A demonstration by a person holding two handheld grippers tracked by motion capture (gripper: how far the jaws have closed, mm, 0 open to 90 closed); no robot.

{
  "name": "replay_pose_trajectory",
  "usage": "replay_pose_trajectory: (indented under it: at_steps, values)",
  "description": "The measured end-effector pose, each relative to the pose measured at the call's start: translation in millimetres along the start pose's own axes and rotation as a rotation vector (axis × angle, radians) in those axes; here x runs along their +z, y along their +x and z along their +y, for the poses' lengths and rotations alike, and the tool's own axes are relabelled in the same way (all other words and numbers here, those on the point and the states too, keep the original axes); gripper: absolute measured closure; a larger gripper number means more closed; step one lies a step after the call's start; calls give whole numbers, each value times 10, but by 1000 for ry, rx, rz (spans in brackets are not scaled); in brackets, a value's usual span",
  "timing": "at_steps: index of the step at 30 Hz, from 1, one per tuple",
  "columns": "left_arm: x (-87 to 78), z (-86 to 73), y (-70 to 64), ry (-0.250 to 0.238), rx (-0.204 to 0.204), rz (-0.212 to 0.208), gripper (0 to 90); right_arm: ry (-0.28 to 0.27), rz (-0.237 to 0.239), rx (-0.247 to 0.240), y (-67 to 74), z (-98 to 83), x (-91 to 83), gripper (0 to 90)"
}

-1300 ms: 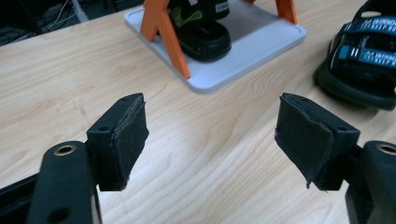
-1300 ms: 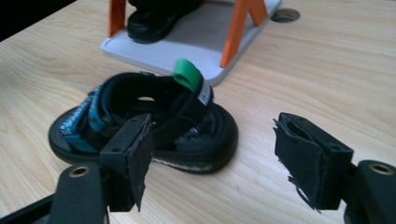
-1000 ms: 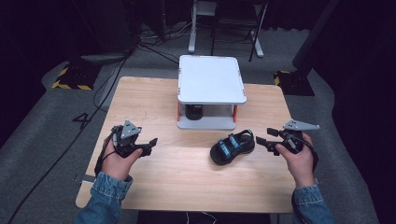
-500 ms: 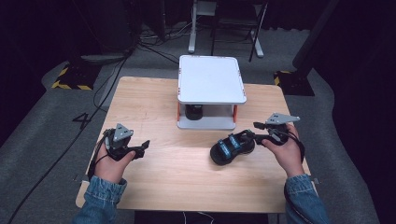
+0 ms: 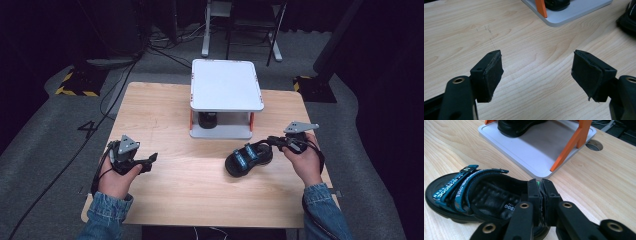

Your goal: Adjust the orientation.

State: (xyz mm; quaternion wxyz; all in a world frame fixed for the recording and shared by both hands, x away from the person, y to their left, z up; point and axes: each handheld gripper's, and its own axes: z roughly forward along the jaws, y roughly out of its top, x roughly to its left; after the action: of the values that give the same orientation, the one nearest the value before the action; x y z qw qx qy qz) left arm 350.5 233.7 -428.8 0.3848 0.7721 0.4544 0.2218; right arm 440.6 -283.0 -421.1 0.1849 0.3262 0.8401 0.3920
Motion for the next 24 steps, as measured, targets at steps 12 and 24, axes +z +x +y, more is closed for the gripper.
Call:
replay_pose_trajectory:
  at_steps: [12,24]
  values:
    - [102,68,-57,6,22,-33,254,66,164,-32,300,97,-343,876]
    - [278,162,-140,15,72,-67,253,142,436,-88,674,75,-489,874]
